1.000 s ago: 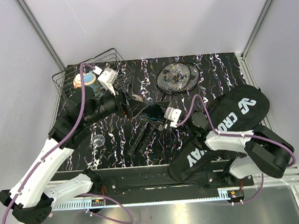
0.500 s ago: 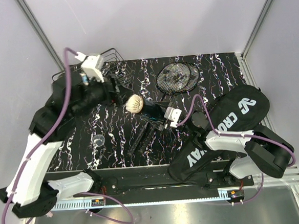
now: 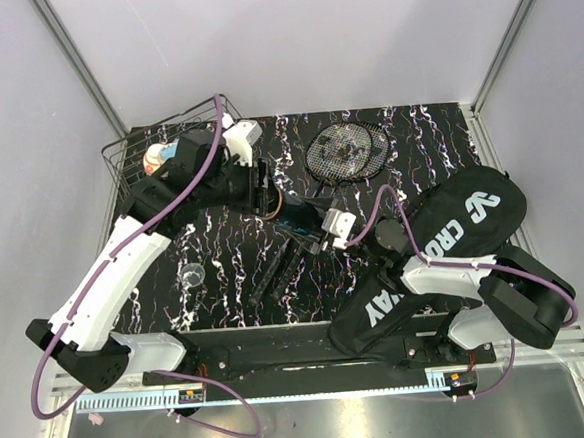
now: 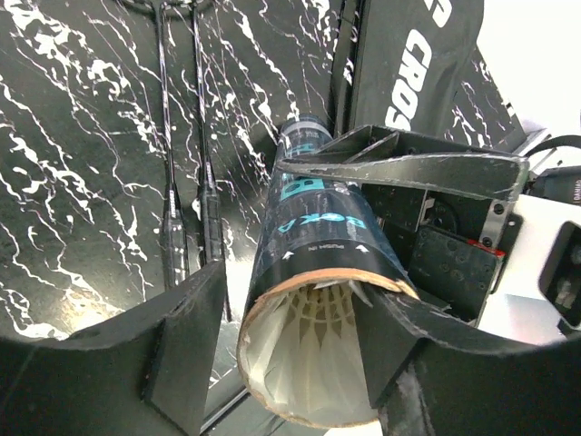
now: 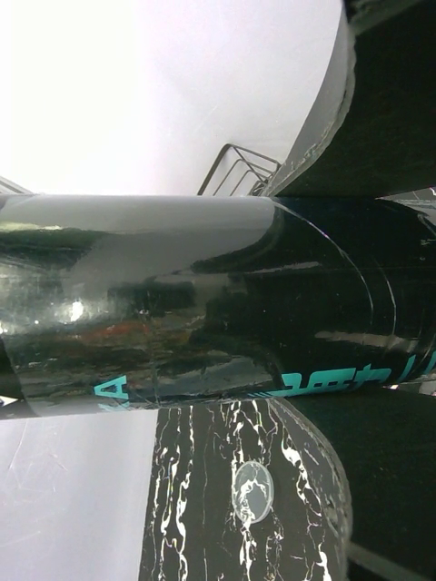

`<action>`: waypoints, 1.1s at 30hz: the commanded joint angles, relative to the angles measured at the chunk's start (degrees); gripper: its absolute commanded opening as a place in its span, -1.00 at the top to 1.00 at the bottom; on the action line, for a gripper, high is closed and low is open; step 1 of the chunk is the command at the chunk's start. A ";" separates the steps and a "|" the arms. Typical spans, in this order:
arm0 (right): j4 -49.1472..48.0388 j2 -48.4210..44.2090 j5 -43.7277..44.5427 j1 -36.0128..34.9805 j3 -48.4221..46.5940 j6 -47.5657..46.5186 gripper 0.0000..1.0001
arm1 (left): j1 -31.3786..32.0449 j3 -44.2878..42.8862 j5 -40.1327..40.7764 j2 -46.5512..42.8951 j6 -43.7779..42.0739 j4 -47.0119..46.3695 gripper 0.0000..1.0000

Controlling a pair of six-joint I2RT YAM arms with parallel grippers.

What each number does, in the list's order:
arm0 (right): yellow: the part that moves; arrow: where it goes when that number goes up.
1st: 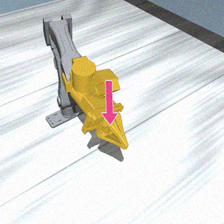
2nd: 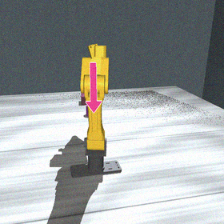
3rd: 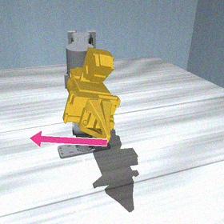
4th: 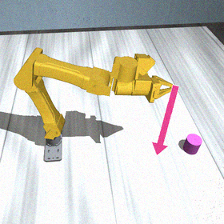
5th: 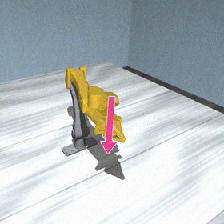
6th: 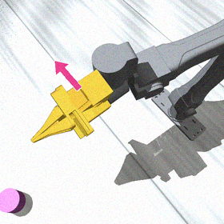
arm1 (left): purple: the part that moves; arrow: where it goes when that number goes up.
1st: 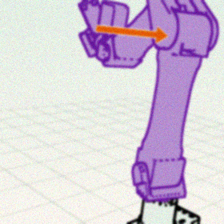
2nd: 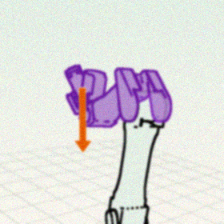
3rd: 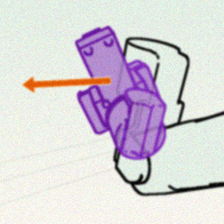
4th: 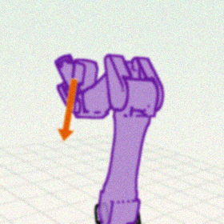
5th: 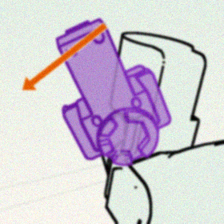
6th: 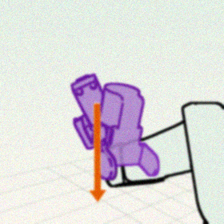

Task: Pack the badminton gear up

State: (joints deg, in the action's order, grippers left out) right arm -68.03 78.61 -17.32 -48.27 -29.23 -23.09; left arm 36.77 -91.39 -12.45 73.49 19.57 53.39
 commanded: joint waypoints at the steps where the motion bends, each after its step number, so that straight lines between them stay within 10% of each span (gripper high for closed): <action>1: -3.07 -1.09 0.36 -0.51 0.23 2.17 0.17 | 0.23 4.03 -4.08 -0.97 1.25 -6.17 -0.35; 11: -2.90 -0.74 0.45 -0.42 0.14 2.09 0.17 | -1.18 7.35 11.72 -14.76 3.01 -4.61 -0.98; 19: -2.99 -0.56 0.10 -0.42 -0.03 2.53 0.17 | -4.16 16.68 48.55 -28.06 21.17 7.13 -0.98; 27: -2.99 -1.09 0.36 -0.42 0.32 2.35 0.17 | -23.14 23.36 28.31 -11.46 16.55 7.46 -0.97; 33: -2.90 -1.79 0.89 -0.42 0.67 2.17 0.17 | -26.84 33.82 21.33 -4.52 19.09 -0.99 -0.43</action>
State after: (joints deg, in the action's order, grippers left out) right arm -68.82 78.28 -17.45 -48.38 -28.84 -22.48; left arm 10.63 -60.31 15.79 67.66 36.97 56.95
